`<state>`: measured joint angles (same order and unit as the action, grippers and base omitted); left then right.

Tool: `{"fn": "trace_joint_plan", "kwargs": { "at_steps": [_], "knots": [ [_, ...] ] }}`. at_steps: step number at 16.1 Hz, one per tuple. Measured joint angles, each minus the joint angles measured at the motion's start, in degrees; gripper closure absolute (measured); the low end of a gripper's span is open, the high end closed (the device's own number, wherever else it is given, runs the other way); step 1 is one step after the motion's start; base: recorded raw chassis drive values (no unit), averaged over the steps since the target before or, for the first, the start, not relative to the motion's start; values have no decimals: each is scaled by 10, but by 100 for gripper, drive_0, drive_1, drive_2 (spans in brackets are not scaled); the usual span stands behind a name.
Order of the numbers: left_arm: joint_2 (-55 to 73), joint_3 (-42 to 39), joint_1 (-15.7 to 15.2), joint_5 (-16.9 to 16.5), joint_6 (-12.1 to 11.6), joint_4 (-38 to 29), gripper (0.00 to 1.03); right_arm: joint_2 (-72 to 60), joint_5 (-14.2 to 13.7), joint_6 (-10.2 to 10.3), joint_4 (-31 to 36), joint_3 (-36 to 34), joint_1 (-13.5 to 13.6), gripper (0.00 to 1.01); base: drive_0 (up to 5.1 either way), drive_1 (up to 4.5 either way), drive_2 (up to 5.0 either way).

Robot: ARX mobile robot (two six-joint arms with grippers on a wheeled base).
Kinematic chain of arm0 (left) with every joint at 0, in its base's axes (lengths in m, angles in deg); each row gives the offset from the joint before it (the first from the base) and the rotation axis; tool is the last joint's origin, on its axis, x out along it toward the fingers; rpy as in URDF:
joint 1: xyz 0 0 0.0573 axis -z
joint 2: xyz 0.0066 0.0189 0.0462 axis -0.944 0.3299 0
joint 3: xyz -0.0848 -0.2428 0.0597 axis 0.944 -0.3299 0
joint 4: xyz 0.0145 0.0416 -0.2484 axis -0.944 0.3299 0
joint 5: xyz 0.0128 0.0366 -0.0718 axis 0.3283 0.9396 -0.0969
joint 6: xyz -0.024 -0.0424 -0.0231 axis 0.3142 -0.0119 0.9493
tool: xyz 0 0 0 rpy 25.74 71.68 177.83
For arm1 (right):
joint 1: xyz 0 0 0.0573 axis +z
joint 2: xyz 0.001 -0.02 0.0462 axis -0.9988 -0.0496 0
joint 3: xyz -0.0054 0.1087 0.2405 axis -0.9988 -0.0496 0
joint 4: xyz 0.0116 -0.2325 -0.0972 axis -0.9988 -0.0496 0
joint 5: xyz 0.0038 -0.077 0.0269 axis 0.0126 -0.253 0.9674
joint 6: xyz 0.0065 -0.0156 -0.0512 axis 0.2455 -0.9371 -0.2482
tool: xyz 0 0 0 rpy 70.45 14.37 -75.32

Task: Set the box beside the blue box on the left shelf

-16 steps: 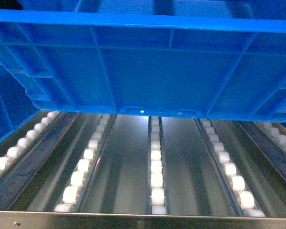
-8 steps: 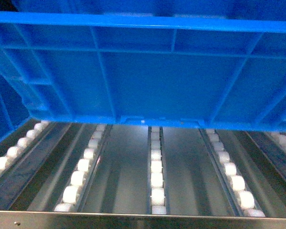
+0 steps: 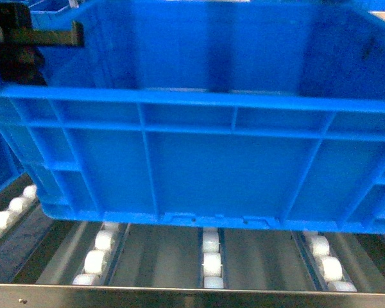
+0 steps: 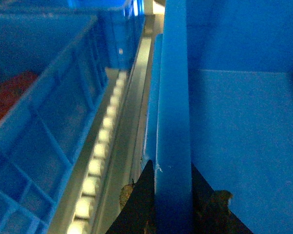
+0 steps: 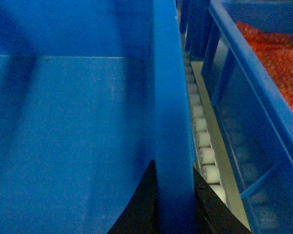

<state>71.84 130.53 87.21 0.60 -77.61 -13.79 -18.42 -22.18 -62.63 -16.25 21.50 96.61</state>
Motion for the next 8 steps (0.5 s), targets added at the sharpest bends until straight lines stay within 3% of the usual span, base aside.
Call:
{"fn": "trace_joint_plan", "kwargs": {
  "at_steps": [2,8],
  "knots": [
    [18,0,7,2,11,22,94,-23,1,-9,-12,4,-2,92,0,0,0],
    [31,20,10,14,17,64,94,-53,22,-3,-33,24,-5,92,0,0,0]
  ]
}}
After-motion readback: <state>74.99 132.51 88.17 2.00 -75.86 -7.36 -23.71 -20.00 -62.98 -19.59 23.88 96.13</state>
